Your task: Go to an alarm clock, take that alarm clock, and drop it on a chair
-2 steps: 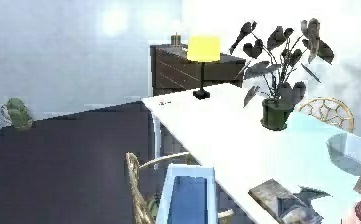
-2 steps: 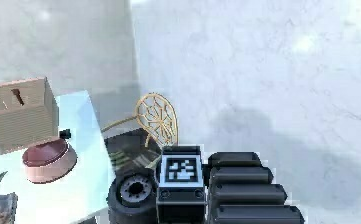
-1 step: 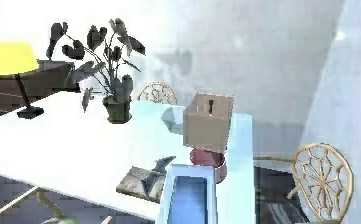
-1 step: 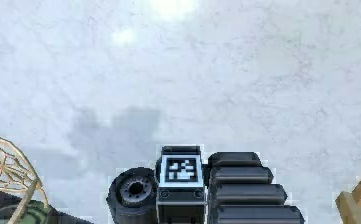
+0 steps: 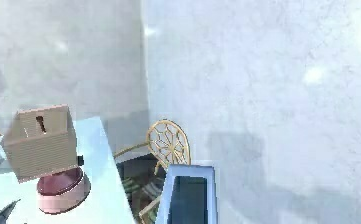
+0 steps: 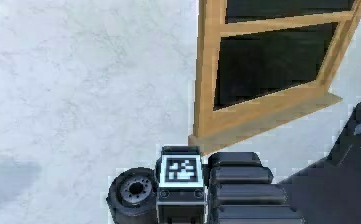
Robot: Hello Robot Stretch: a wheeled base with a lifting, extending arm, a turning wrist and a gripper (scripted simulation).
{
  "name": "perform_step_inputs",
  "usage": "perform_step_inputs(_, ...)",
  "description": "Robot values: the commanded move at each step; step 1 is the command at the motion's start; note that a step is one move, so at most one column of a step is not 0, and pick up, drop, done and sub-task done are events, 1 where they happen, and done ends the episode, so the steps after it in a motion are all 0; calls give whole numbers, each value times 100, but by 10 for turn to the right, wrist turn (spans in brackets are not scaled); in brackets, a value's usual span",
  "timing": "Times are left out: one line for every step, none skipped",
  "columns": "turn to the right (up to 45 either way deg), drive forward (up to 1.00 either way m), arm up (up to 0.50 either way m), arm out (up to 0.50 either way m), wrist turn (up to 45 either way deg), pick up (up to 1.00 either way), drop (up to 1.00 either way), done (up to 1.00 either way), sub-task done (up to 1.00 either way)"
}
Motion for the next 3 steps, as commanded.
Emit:
perform_step_inputs(270, 0, 0, 0, 0, 0, 0, 0, 0)
perform_step_inputs(0, 10, 0, 0, 0, 0, 0, 0, 0)
perform_step_inputs(450, 0, 0, 0, 0, 0, 0, 0, 0)
